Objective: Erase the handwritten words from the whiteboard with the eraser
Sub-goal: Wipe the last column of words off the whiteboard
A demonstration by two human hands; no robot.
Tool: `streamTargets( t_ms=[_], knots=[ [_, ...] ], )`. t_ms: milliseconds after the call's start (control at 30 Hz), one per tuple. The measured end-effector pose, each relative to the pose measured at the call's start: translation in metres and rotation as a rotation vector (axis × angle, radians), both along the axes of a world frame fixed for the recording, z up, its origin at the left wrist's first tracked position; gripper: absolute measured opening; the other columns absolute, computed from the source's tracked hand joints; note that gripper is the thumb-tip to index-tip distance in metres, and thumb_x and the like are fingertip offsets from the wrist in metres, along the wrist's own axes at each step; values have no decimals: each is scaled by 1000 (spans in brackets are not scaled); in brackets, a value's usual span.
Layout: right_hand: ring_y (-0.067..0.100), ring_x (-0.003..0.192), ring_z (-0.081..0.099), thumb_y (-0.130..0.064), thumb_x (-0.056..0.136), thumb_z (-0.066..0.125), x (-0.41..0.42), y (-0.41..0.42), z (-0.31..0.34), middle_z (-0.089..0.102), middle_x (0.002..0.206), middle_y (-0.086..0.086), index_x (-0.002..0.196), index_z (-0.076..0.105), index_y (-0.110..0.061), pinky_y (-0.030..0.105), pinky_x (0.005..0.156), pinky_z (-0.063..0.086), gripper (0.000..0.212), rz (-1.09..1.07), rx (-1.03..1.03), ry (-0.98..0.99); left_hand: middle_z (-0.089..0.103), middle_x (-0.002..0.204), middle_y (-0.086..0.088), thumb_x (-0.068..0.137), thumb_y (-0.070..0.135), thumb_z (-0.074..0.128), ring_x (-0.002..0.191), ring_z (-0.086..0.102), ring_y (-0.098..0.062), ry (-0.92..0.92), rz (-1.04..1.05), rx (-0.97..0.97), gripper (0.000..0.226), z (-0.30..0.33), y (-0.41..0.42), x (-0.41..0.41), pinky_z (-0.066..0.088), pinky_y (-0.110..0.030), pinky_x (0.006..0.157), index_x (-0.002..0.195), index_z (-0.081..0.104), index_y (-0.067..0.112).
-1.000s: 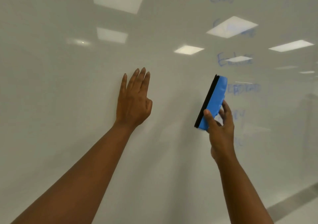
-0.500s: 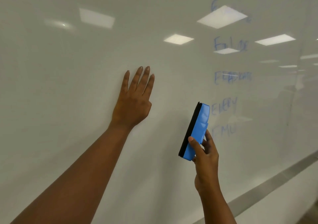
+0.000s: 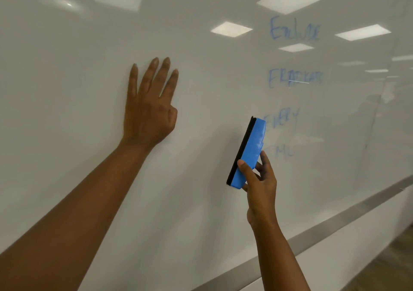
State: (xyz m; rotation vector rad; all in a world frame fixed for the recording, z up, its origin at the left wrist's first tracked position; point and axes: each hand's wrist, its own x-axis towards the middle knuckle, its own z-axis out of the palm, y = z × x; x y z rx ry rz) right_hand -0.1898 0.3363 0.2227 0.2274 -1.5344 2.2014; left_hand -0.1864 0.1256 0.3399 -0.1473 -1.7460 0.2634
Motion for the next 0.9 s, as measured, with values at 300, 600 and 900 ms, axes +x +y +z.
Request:
streamTargets(
  t_ms=[300, 600, 900],
  knots=[
    [10, 94, 53, -7, 76, 72, -43, 57, -3, 44, 123, -1, 136, 30, -33, 17, 61, 45, 78, -166, 28, 62, 41, 143, -20, 75, 6, 42, 136, 33, -36, 16, -86, 11, 63, -10, 82, -43, 12, -54, 113, 138, 41, 1],
    [16, 104, 49, -14, 72, 77, -87, 77, -30, 40, 117, -3, 136, 31, -21, 33, 78, 51, 80, -376, 258, 109, 24, 152, -18, 82, 15, 29, 142, 19, -32, -111, -17, -12, 63, -13, 118, -80, 6, -51, 116, 144, 29, 3],
    [14, 108, 46, -18, 71, 78, -112, 65, -61, 43, 123, 3, 138, 32, -19, 29, 79, 48, 81, -431, 397, 131, 24, 153, -18, 85, 14, 31, 142, 19, -33, -77, 45, -31, 62, -17, 118, -84, 7, -51, 115, 146, 28, 6]
  ],
)
